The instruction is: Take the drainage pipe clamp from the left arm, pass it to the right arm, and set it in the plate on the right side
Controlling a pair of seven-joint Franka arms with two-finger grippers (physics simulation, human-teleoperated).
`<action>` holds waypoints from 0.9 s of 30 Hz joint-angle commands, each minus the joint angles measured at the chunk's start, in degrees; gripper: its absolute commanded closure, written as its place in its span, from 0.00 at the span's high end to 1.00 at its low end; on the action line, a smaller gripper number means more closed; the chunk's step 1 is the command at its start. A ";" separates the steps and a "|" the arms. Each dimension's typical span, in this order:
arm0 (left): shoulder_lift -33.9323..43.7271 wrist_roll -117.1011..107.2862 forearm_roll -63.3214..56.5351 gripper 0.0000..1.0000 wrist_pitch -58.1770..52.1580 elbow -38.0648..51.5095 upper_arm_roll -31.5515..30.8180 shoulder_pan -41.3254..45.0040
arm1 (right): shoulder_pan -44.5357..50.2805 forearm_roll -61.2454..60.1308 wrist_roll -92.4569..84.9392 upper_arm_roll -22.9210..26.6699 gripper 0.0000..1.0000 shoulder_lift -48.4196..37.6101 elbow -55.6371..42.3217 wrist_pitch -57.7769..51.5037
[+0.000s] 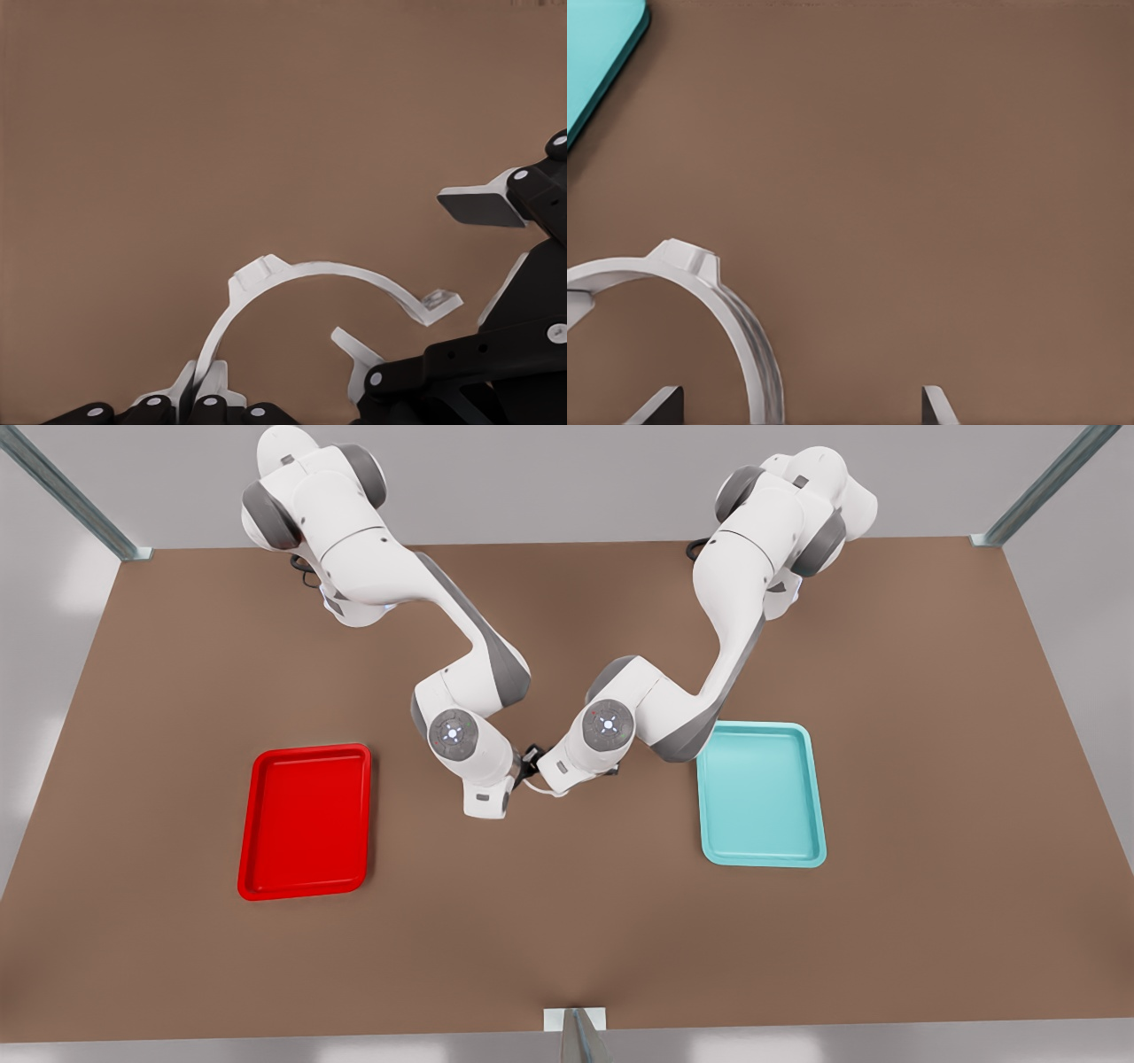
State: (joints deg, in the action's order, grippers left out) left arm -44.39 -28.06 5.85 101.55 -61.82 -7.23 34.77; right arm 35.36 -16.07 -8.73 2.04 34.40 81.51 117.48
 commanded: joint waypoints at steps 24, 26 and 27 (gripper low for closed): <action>1.06 -10.79 2.24 1.00 -4.43 2.50 0.37 -2.16 | 0.50 0.78 0.03 0.07 0.21 -0.21 -1.27 -1.11; 2.29 -10.61 2.24 1.00 -7.68 3.29 0.29 -4.62 | 0.24 0.78 0.03 0.16 0.21 -0.03 -1.09 -0.58; 3.61 -10.52 1.97 1.00 -8.03 3.37 0.46 -5.24 | 0.24 0.95 0.03 0.34 0.21 0.05 -0.83 -0.23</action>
State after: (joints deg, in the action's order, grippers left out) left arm -41.31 -34.03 8.84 97.41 -58.65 -6.83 29.88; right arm 35.62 -15.50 -9.49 2.35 34.45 80.59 116.78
